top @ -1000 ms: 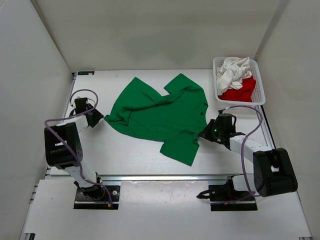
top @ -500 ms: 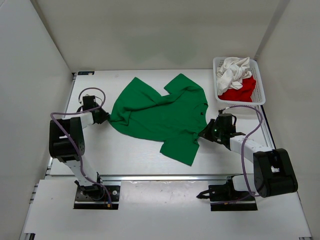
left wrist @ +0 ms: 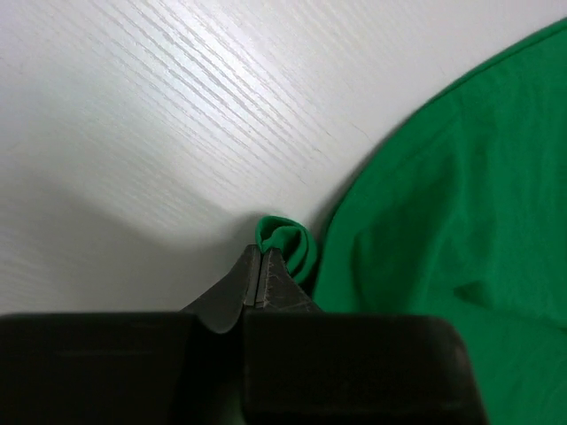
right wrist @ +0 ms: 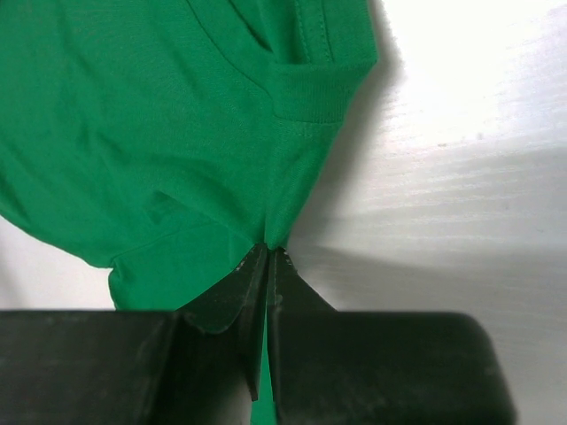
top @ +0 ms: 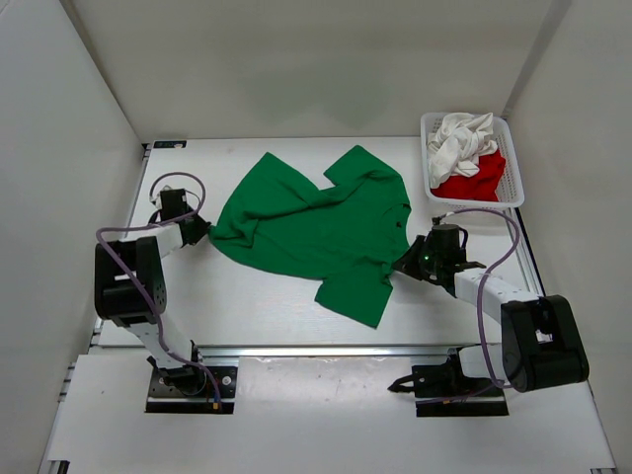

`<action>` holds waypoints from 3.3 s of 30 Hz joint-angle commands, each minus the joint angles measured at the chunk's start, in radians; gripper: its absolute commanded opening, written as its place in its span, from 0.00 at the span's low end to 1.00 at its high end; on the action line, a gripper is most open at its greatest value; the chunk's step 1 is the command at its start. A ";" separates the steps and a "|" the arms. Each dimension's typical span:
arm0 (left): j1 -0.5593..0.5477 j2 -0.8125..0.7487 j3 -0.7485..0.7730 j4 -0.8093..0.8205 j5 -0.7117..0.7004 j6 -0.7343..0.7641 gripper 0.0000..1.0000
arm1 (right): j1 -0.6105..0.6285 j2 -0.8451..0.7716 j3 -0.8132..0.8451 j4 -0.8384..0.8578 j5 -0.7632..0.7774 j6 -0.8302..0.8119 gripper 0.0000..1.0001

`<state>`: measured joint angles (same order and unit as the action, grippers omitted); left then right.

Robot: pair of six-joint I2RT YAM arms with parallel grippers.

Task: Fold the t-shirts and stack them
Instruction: Flatten out the tshirt

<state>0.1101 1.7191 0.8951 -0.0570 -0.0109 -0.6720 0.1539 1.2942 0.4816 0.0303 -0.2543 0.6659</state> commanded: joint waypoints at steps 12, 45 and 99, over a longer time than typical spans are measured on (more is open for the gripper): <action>-0.079 -0.717 -0.514 -0.161 -0.012 -0.034 0.00 | -0.079 -0.104 0.123 -0.182 0.030 -0.043 0.17; -0.535 -1.072 -0.645 -0.156 -0.047 -0.047 0.00 | 0.585 -0.116 0.029 -0.696 0.331 0.331 0.27; 0.072 -0.101 1.016 -0.310 0.299 -0.052 0.00 | -0.102 0.574 2.022 -0.489 0.044 -0.186 0.00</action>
<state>0.1471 1.7325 1.7496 -0.4221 0.2989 -0.7063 0.0822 2.0666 2.4199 -0.7216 -0.1749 0.4026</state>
